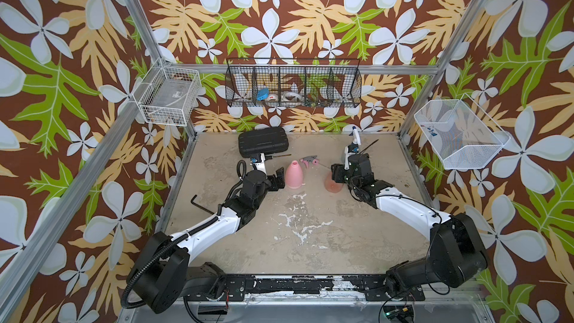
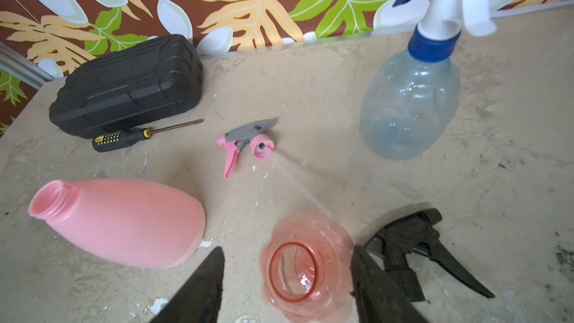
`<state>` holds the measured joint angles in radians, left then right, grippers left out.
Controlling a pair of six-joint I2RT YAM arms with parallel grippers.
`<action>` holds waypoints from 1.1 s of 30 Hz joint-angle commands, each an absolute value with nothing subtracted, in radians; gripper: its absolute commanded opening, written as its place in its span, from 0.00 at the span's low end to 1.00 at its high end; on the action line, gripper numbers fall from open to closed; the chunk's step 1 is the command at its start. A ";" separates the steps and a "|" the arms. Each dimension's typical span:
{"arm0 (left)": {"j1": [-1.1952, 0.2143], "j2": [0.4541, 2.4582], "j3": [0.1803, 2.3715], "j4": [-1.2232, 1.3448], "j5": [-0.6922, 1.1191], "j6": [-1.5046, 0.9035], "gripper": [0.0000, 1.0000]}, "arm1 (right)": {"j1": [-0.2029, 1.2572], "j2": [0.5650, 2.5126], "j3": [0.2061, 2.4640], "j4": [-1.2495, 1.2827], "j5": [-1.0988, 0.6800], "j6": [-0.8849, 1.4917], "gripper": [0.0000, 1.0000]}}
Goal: Attach spray nozzles to spray bottles
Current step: Pick up the spray bottle from the center of the board.
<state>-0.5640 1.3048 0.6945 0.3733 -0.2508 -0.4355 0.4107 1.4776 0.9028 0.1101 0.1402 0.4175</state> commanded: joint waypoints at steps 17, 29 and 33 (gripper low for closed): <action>-0.561 1.356 0.764 0.431 -0.171 -0.465 0.92 | 0.429 1.565 0.822 0.325 0.244 0.362 0.39; -0.562 1.402 0.764 0.433 -0.113 -0.395 0.92 | 0.429 1.537 0.825 0.314 0.265 0.342 0.27; -0.562 1.369 0.725 0.463 -0.108 -0.362 0.93 | 0.429 1.512 0.836 0.287 0.258 0.349 0.24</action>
